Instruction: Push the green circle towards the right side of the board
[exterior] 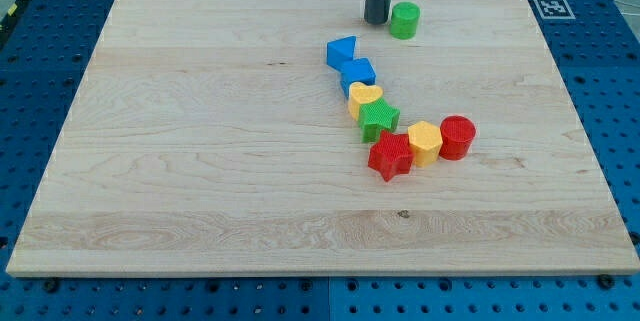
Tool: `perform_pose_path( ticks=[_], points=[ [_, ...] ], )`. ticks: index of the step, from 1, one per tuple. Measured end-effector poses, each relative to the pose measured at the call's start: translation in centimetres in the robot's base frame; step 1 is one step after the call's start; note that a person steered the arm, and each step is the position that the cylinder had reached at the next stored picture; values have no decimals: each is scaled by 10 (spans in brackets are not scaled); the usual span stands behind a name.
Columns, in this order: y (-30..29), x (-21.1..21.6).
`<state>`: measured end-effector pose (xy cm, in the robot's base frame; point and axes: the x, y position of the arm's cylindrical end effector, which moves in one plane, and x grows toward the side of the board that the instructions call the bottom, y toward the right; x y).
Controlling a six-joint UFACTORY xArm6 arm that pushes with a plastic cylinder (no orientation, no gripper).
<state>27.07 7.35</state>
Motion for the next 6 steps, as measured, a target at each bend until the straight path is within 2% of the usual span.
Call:
perform_pose_path(
  ticks=[3,5,6],
  points=[
    [11,22],
    [64,25],
    [98,44]
  ],
)
